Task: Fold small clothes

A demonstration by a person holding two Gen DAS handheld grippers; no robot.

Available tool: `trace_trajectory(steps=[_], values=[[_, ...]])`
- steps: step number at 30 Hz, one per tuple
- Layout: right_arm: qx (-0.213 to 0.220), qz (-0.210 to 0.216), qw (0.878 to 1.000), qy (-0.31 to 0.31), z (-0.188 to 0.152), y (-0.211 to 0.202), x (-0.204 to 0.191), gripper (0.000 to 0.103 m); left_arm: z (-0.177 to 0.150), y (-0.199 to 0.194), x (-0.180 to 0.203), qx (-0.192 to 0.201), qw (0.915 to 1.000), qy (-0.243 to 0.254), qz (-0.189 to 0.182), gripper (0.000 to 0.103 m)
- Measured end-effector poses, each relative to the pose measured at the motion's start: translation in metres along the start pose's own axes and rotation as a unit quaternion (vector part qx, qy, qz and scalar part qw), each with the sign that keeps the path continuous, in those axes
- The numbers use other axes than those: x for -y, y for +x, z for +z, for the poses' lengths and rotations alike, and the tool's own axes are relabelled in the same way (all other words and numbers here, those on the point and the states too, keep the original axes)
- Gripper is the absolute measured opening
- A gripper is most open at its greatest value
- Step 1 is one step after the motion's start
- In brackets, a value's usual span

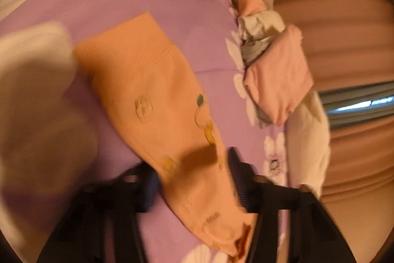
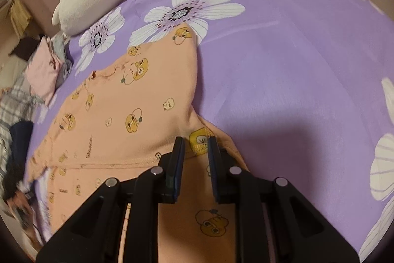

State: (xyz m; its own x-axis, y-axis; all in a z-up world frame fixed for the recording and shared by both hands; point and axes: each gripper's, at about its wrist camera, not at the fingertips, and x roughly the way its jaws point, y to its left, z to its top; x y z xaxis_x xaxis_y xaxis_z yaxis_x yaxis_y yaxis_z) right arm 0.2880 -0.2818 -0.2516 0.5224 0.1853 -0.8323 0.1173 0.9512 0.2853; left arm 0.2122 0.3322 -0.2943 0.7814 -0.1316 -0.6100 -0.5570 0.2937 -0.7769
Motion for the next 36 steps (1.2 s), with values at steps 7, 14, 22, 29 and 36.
trace_trajectory(steps=[7,14,22,29,36], values=[[0.008,0.015,1.0,0.008,0.004,0.002,0.008,0.02,-0.011,-0.002,0.022,0.03,0.985,0.124,0.116,0.006],[0.008,0.03,0.999,0.026,0.002,0.002,0.008,0.02,-0.08,-0.009,0.143,0.087,0.9226,0.33,0.179,0.002],[0.018,0.047,0.992,0.115,0.01,-0.018,0.04,0.023,-0.286,0.054,0.283,-0.037,0.8834,0.466,0.037,0.002],[0.028,0.009,0.98,0.194,0.007,-0.034,0.098,0.021,-0.433,0.149,0.271,-0.12,0.8283,0.539,0.095,0.002],[0.025,0.048,0.981,0.188,0.008,-0.032,0.092,0.035,-0.425,0.124,0.276,-0.166,0.767,0.604,0.139,0.029]])
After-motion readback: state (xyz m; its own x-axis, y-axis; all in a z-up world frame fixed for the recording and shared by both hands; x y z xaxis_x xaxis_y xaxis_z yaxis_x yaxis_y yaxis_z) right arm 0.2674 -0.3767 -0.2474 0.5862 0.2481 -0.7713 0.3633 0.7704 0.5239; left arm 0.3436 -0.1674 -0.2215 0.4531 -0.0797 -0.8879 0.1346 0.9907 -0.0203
